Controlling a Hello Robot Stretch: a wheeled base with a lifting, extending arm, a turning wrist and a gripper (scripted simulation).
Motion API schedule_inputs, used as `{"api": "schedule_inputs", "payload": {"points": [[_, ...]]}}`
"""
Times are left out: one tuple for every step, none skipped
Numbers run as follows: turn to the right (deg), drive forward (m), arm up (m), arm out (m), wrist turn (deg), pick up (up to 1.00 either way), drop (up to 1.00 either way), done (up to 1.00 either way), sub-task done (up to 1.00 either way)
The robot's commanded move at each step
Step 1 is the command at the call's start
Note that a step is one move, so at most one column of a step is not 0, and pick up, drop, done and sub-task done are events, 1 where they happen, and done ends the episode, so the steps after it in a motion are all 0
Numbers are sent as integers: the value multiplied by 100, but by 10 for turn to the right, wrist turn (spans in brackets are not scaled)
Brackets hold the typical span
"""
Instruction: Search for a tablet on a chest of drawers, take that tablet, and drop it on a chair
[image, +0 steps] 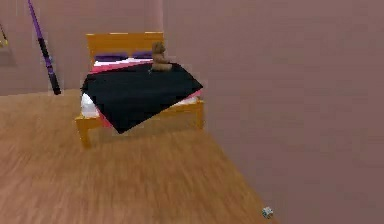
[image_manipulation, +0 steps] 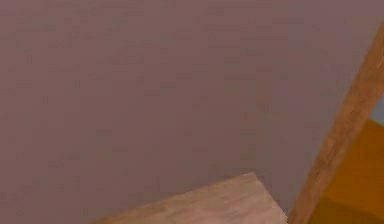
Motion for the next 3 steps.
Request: {"api": "schedule_inputs", "payload": {"points": [[-450,0,0,0,0,0,0,0,0],[-60,0,0,0,0,0,0,0,0],[0,100,0,0,0,0,0,0,0]]}}
